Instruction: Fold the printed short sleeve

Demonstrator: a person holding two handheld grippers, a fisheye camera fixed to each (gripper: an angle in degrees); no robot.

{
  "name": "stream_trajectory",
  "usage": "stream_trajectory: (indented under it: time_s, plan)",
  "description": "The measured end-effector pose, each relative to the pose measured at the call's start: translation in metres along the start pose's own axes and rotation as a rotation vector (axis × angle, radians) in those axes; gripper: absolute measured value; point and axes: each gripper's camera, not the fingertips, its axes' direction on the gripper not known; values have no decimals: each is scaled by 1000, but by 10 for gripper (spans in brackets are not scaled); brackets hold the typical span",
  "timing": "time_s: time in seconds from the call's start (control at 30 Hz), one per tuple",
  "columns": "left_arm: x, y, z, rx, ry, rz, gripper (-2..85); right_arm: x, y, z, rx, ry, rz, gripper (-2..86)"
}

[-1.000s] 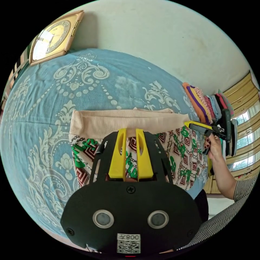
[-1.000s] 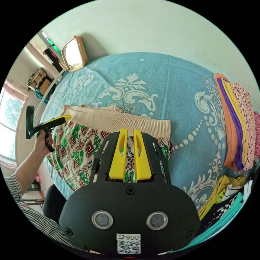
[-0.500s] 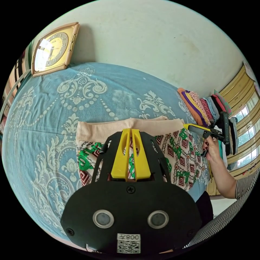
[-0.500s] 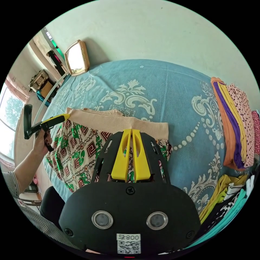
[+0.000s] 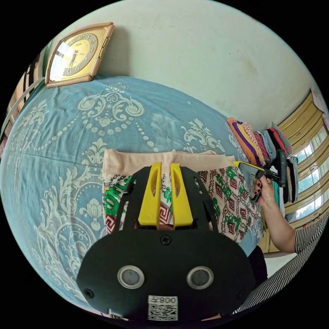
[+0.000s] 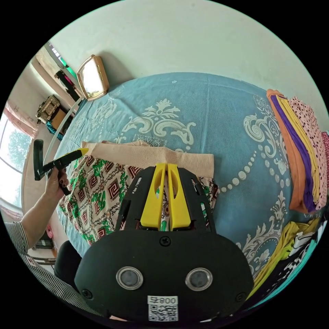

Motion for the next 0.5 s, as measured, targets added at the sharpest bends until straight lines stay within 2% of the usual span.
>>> stream_trajectory:
  time_s: [0.17, 0.27, 0.33, 0.5]
  plan:
    - [-39, 22, 11, -56, -116, -69, 17, 8, 27, -22, 43, 32, 3, 4]
    - [-57, 25, 11, -54, -102, -100, 10, 16, 29, -7, -53, 44, 3, 2]
    - [-61, 26, 7, -49, -143, -93, 7, 21, 31, -15, -53, 26, 7, 2]
    - [-66, 50, -13, -32, -104, -73, 10, 34, 41, -46, -21, -19, 43, 1]
